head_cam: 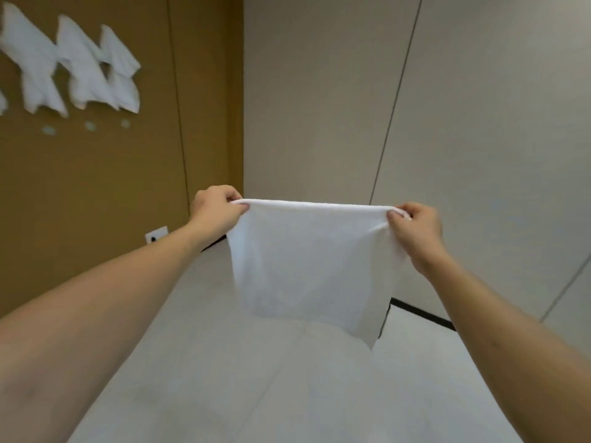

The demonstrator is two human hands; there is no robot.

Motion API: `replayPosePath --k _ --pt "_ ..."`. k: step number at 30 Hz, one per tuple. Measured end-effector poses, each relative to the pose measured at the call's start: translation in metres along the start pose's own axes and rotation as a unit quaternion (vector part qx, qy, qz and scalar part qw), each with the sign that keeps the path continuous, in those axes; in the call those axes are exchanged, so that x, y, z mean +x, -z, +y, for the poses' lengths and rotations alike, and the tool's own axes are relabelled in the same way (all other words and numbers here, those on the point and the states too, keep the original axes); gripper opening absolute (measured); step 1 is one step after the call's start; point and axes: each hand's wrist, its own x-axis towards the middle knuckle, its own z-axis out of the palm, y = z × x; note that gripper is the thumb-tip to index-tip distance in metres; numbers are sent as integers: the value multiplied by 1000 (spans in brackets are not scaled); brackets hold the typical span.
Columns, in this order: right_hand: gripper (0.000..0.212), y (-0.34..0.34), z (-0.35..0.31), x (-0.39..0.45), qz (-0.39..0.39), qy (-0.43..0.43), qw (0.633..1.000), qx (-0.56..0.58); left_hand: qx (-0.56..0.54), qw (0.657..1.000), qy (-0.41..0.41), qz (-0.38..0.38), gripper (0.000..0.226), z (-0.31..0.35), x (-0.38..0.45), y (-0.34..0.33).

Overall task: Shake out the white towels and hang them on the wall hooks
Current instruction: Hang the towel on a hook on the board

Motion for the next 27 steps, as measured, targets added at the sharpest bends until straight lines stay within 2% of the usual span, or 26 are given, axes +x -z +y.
replayPosePath --k 7,12,18,25,26,27 --pt "12 -144 -26 59 -149 26 988 37 61 990 74 102 11 -66 43 59" --pt "13 -257 -57 80 -233 17 970 74 -23 973 108 202 8 -119 90 96" --pt "16 -406 -103 106 -335 45 940 48 -95 959 103 244 10 -190 186 139" --pt "8 -579 -168 125 -484 70 873 -7 -76 952 121 270 8 -256 301 183" --pt "8 -602 -179 124 -512 78 855 -14 -69 952 123 272 7 -266 314 189" --pt "19 -625 -191 120 -543 88 835 -16 -61 953 122 270 7 -276 326 194"
